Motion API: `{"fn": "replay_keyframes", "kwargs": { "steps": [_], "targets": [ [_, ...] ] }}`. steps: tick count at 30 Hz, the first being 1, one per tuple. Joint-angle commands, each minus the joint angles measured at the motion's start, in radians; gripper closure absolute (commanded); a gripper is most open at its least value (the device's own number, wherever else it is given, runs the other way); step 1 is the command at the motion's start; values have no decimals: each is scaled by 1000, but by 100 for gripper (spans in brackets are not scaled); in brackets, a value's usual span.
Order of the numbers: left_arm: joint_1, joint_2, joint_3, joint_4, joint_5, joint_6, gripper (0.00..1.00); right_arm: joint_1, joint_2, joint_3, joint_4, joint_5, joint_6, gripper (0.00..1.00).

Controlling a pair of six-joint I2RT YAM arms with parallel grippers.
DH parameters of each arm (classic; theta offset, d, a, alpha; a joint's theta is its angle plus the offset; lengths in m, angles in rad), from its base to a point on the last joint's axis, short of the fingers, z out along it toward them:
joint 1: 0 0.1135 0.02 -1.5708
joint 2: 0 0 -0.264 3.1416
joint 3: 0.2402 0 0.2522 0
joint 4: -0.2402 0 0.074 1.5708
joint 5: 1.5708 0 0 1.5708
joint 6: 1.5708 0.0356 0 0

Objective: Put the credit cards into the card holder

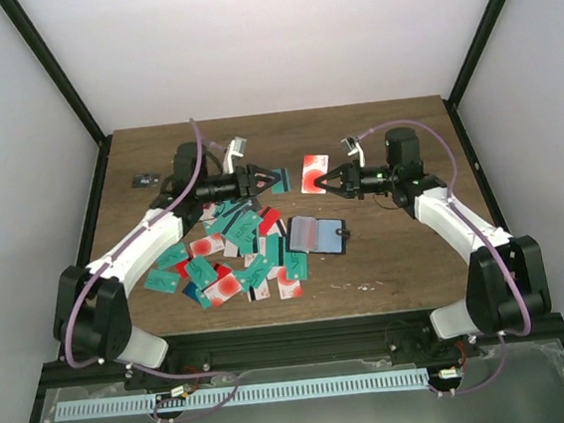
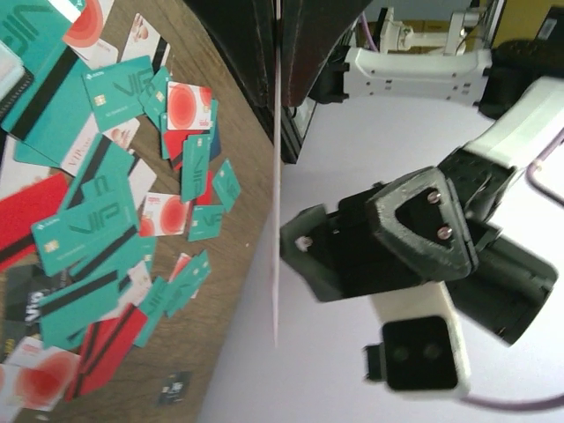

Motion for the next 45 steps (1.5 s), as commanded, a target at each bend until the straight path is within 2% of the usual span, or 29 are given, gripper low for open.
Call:
{"fn": "replay_keyframes", "kwargs": {
  "steps": [1, 5, 14, 21, 27, 29, 30, 31, 34, 35, 37, 40, 45],
  "targets": [
    [-55, 71, 70, 237, 136, -93, 47, -24, -50, -8, 102, -110, 37, 99],
    [-103, 132, 119, 290, 161, -108, 50, -27, -58, 0, 107, -144, 42, 99],
    [-125, 181, 151, 322, 163, -122, 69, -27, -56, 15, 101, -167, 46, 99],
    [-128, 189, 150, 300, 156, -107, 75, -27, -54, 16, 119, -183, 61, 99],
    [-139, 209, 168, 301, 176, -108, 95, -27, -54, -3, 139, -200, 73, 99],
    [-144, 216, 173, 291, 177, -107, 96, -27, -54, -5, 135, -203, 71, 99],
    [-147, 218, 174, 285, 175, -106, 96, -27, -51, -3, 125, -201, 67, 97],
    [-147, 219, 169, 277, 168, -104, 96, -27, -48, 4, 98, -188, 51, 91],
    [-147, 229, 198, 127, 116, -18, 96, -28, -41, 51, -137, -64, -100, 51],
    [-147, 239, 216, 48, 99, 31, 96, -27, -39, 65, -227, 10, -146, 46],
    [-147, 274, 247, -86, 78, 121, 96, -29, -37, 68, -348, 159, -208, 43],
    [-149, 326, 270, -246, 52, 233, 96, -33, -55, 4, -392, 268, -214, 42],
    [-162, 389, 270, -377, 25, 352, 96, -34, -110, -101, -434, 469, -184, 41]
  ]
}}
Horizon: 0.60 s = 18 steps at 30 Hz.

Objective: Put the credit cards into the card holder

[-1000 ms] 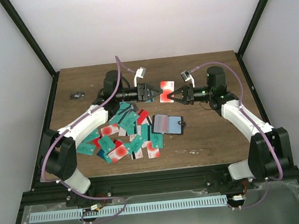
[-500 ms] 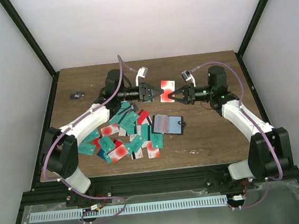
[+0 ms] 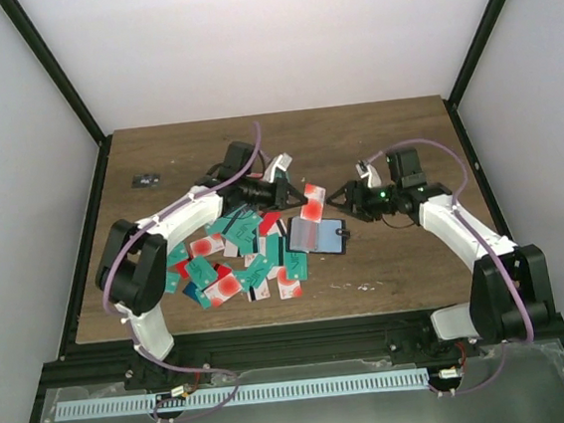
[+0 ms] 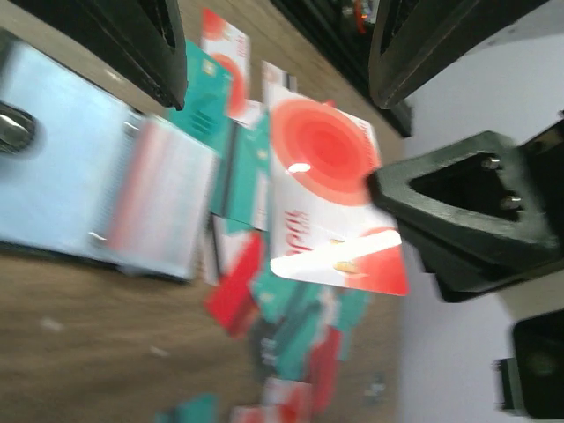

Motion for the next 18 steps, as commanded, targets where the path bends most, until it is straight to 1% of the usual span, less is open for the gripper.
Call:
{"fn": "replay_keyframes", "kwargs": {
  "steps": [1, 4, 8, 11, 18],
  "targets": [
    [-19, 58, 14, -202, -38, 171, 96, -7, -62, -74, -117, 259, -11, 41],
    [-38, 107, 34, -260, -60, 221, 96, -7, -76, -109, -148, 354, 1, 41],
    [-64, 171, 90, -348, -113, 278, 96, -7, -92, -167, -155, 415, 24, 41],
    [-70, 201, 130, -388, -164, 285, 96, -7, -101, -205, -147, 435, 41, 40],
    [-70, 247, 175, -456, -242, 299, 96, -7, -101, -261, -112, 423, 64, 41]
  ]
}}
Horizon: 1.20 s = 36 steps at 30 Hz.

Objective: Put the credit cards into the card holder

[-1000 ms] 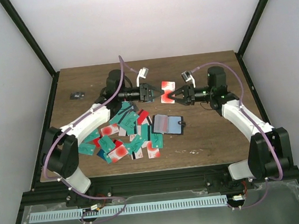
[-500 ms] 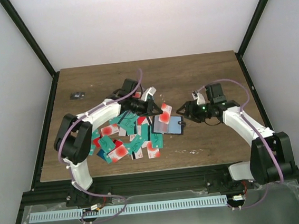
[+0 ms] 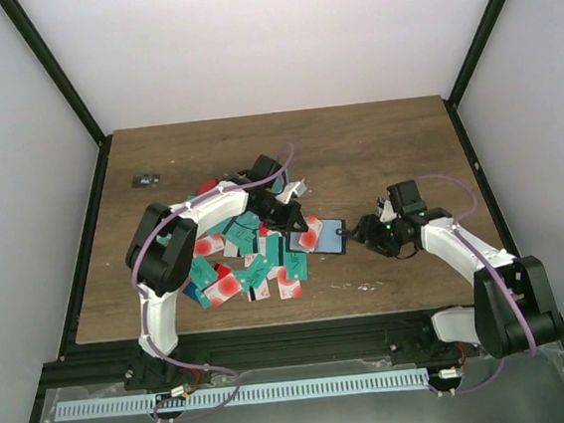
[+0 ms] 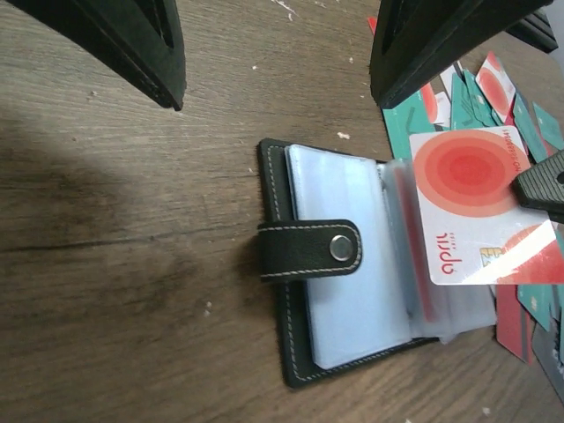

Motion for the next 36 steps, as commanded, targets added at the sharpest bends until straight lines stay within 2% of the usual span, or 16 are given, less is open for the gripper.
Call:
{"fn": "replay_keyframes", "kwargs": {
  "steps": [1, 14, 36],
  "targets": [
    [2, 21, 34, -73, -73, 35, 96, -6, -16, -16, 25, 22, 23, 41],
    [1, 73, 81, -124, -30, 73, 96, -5, 20, -52, 95, -23, 53, 41],
    [1, 170, 186, -170, -40, 22, 96, -6, 136, -53, 199, -99, 59, 45]
  ]
}}
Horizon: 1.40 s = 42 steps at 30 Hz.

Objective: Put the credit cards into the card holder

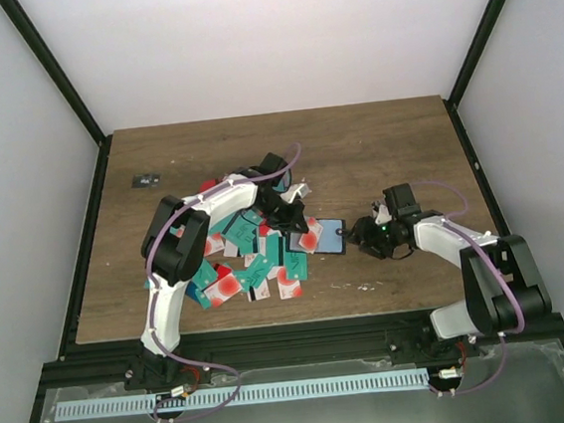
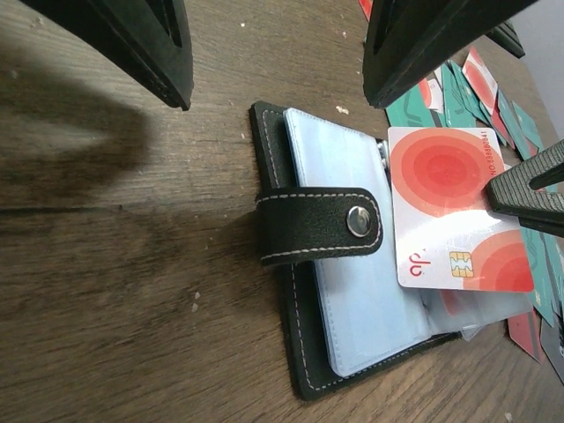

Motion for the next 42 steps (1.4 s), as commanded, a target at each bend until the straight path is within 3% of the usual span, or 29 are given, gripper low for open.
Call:
{"fn": "replay_keyframes", "kwargs": {
  "steps": [1, 21, 32, 42],
  "targets": [
    [1, 43, 33, -6, 5, -15, 96, -6, 41, -5, 64, -45, 5, 46],
    [1, 80, 75, 33, 54, -85, 96, 6, 174, -2, 162, -134, -1, 57],
    [10, 9, 94, -91, -61, -71, 96, 6, 205, 17, 147, -129, -25, 59],
    [12, -11, 83, -107, -95, -96, 96, 7, 217, 26, 132, -132, -44, 59]
  ]
}}
